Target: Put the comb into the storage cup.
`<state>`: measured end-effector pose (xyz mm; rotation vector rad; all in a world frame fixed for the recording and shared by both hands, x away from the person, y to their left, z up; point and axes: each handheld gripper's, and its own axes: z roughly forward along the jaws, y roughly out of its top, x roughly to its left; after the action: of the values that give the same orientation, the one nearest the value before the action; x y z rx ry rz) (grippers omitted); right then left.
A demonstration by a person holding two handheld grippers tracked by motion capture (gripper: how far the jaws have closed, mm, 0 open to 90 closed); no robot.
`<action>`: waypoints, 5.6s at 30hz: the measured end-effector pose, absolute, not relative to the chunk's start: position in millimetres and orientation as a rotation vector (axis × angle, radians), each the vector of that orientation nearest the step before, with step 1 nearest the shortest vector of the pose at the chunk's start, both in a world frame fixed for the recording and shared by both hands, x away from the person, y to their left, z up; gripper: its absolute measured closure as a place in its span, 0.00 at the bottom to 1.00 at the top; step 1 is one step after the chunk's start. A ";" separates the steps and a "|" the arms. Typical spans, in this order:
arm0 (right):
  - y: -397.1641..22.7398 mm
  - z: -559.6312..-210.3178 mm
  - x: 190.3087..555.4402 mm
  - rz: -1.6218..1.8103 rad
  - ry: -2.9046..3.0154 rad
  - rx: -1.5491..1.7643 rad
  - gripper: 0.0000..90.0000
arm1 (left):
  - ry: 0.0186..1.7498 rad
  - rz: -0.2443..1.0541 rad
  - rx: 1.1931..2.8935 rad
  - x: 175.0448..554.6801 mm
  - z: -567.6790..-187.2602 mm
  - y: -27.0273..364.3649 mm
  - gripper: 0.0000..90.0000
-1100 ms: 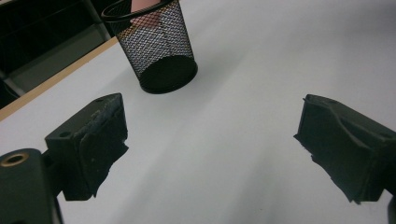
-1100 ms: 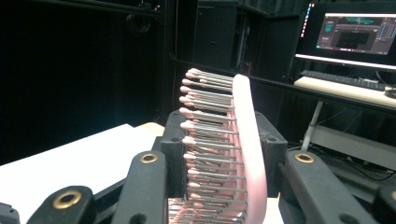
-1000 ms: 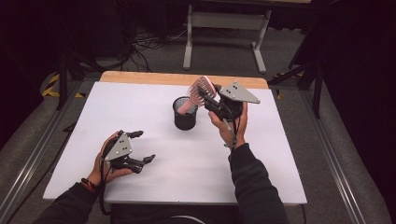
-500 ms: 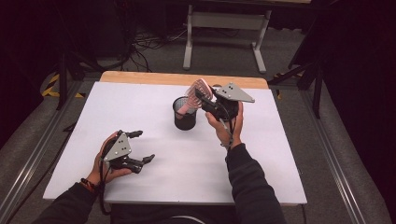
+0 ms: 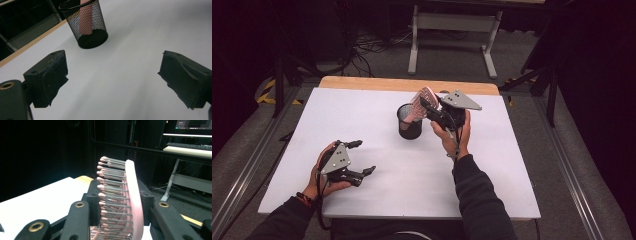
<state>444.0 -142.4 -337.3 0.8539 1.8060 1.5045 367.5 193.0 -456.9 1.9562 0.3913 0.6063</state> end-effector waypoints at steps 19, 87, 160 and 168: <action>-139.6 -355.3 451.1 1.514 1.814 0.906 0.70 | 0.440 0.607 1.949 359.9 -459.2 216.3 0.09; -139.9 -382.5 465.8 1.322 1.873 0.980 0.06 | 0.431 0.577 1.972 360.1 -463.0 212.7 0.10; -152.4 -363.8 436.7 1.170 1.830 0.793 0.07 | 0.433 0.559 1.981 362.3 -464.8 212.2 0.09; -155.4 -361.6 430.4 1.167 1.823 0.777 0.08 | 0.434 0.560 1.981 362.0 -464.5 212.4 0.09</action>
<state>430.4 -155.4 -361.6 0.7768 1.8235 1.1670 362.0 212.4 -464.5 1.9809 0.4345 0.5600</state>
